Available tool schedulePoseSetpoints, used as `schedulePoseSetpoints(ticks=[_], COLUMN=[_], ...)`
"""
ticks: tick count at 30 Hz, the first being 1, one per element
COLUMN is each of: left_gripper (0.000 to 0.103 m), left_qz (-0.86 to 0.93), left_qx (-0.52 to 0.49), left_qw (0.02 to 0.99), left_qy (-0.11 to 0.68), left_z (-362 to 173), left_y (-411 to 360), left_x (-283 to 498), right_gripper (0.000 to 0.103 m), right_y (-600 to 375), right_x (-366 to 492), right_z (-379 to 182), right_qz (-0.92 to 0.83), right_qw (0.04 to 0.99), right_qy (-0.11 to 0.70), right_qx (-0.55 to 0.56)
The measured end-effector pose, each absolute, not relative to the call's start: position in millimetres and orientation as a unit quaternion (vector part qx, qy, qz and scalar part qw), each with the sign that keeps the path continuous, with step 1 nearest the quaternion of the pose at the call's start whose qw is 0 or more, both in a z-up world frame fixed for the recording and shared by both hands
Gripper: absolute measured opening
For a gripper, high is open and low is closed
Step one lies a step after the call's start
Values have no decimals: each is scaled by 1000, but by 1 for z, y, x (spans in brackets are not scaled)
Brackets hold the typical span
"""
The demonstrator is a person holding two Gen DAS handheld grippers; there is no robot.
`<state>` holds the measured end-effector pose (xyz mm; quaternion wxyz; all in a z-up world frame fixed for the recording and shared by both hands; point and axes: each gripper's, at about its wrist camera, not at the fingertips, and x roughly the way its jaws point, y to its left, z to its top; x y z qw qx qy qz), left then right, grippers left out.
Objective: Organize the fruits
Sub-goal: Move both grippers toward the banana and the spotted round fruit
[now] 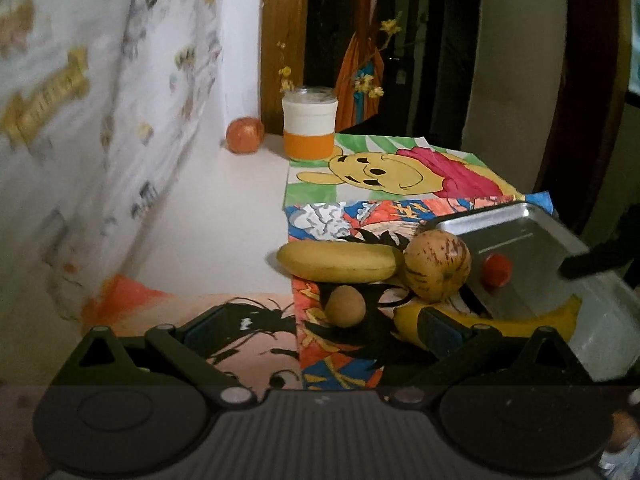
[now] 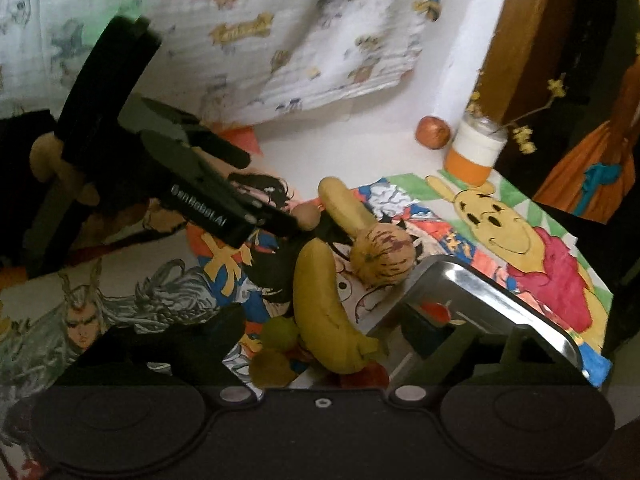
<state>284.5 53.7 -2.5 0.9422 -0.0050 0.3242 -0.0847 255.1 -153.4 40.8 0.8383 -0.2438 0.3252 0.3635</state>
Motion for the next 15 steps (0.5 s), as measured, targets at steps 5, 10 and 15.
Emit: schedulePoseSetpoints(ticks=[5, 10, 15], left_gripper=[97, 87, 67], left_qz=[-84, -89, -105], left_qx=[-29, -47, -50], left_qw=[941, 938, 934], left_qy=[327, 333, 337], left_z=[-8, -13, -17], left_y=[58, 59, 58], left_x=[298, 308, 312], right_gripper=[66, 50, 46], right_y=[-143, -139, -137], right_x=[273, 287, 292], right_z=[30, 21, 18], right_qz=[366, 371, 376], right_qw=[832, 826, 822], right_qy=[337, 351, 361], right_qx=[-244, -240, -229])
